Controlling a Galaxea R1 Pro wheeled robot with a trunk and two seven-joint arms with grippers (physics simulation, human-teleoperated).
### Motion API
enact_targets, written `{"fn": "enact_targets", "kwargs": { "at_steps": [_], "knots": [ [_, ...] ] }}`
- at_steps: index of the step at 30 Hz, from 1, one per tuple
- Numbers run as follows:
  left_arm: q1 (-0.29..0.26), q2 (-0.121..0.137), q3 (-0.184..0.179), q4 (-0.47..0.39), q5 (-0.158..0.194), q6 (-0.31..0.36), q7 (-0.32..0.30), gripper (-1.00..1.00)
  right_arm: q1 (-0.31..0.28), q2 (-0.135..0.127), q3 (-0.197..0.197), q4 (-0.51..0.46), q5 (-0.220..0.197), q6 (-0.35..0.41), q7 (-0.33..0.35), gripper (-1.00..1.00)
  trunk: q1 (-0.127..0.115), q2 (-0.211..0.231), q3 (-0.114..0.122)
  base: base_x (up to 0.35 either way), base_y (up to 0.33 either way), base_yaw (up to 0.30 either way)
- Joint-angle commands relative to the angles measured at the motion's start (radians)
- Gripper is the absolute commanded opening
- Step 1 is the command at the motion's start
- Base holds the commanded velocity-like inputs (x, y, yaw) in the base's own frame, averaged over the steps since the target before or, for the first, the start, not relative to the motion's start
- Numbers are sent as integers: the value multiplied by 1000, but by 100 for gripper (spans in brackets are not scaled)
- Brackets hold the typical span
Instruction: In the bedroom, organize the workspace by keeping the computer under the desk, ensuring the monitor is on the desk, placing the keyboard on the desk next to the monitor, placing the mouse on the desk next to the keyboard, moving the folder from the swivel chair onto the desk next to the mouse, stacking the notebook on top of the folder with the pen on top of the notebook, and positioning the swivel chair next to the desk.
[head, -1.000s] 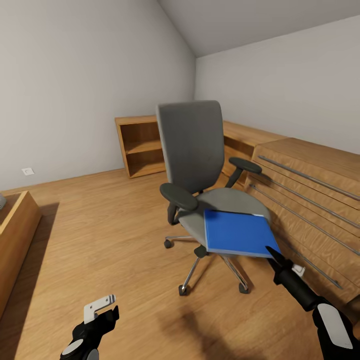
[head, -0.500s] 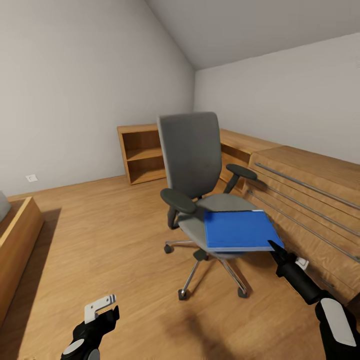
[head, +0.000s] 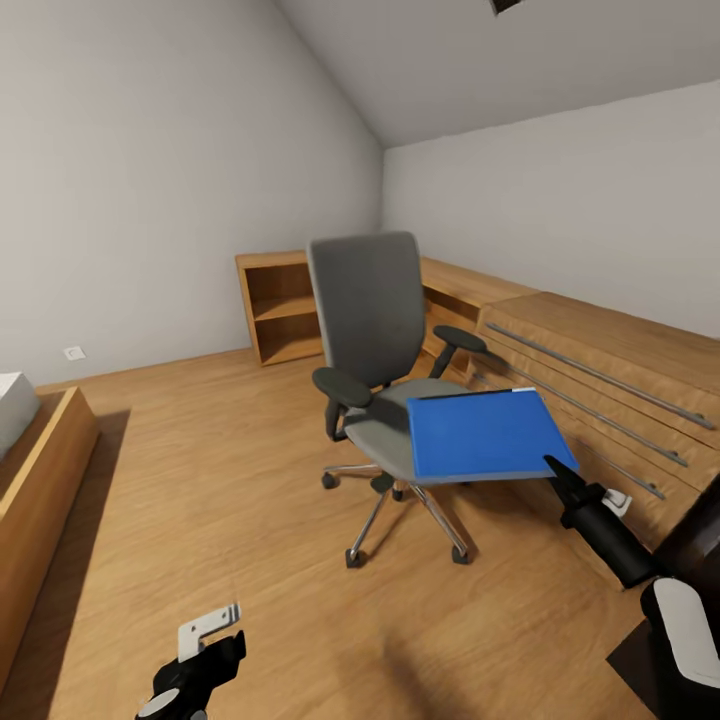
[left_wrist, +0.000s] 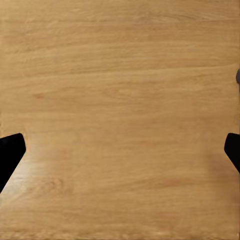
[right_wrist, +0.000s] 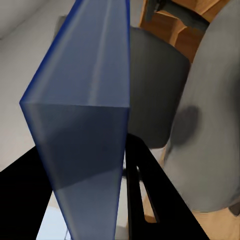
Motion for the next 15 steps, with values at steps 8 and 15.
{"fn": "enact_targets", "kwargs": {
  "at_steps": [8,15],
  "knots": [
    [-2,0,0,63,10,2,3,100,18,10,-2,-65,-1,10,0,-100,-31,56,24,-94,-51,0],
    [-34,-4,-2,176,9,1,1,100,65,26,-2,-167,0,9,0,-100,-58,105,46,-4,-2,0]
  ]
}}
